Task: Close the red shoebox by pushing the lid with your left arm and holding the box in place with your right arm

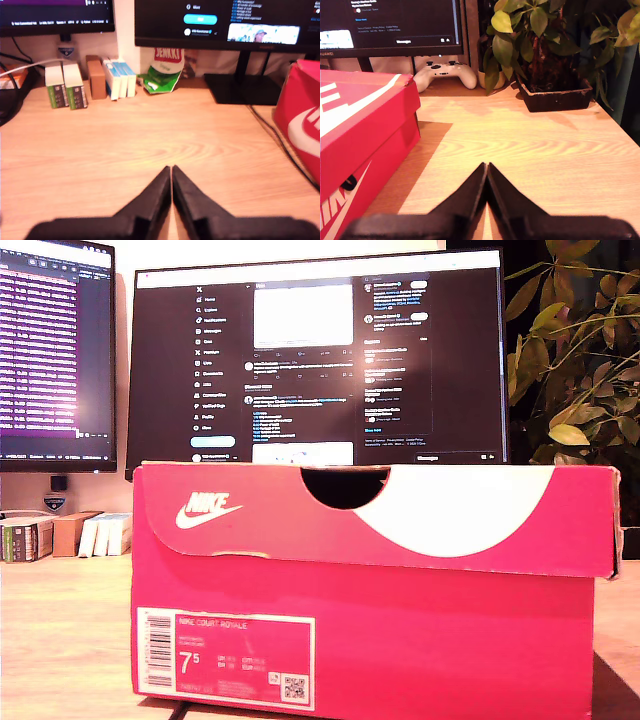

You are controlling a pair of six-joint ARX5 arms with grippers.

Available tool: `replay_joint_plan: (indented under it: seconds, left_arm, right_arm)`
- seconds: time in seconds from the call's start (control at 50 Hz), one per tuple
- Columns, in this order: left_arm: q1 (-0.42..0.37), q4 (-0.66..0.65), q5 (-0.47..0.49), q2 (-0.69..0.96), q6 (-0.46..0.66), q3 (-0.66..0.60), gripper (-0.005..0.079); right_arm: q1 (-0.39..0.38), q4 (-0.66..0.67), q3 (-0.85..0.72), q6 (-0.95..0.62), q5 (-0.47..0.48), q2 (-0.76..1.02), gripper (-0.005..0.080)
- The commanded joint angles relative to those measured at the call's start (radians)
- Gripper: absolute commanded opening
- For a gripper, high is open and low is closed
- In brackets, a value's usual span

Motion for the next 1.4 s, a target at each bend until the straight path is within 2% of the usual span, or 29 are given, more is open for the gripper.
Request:
replay_joint_plan:
  seconds: [0.0,0.88,1.22,1.38]
  left_arm:
    - [-0.002,-0.017,-0.026,-0.008,0.007,-0.033,-0.0019]
    - [0.009,-0.016,-0.032,-0.008,0.008,-0.033,-0.0018]
    - [0.040,-0.016,-0.032,-0.008,0.008,-0.033,-0.0018]
    - [0.043,-0.016,-0.032,-0.008,0.008,-0.033,-0.0018]
  right_arm:
    - [0.005,0.010,-0.015,0.003,0.000,-0.006,-0.0012]
    - [-0.005,0.012,-0.015,0.003,0.003,-0.006,-0.0012]
    - [-0.062,0.012,-0.015,0.003,0.002,-0.006,-0.0012]
    - [-0.065,0.012,-0.015,0.003,0.003,-0.006,-0.0012]
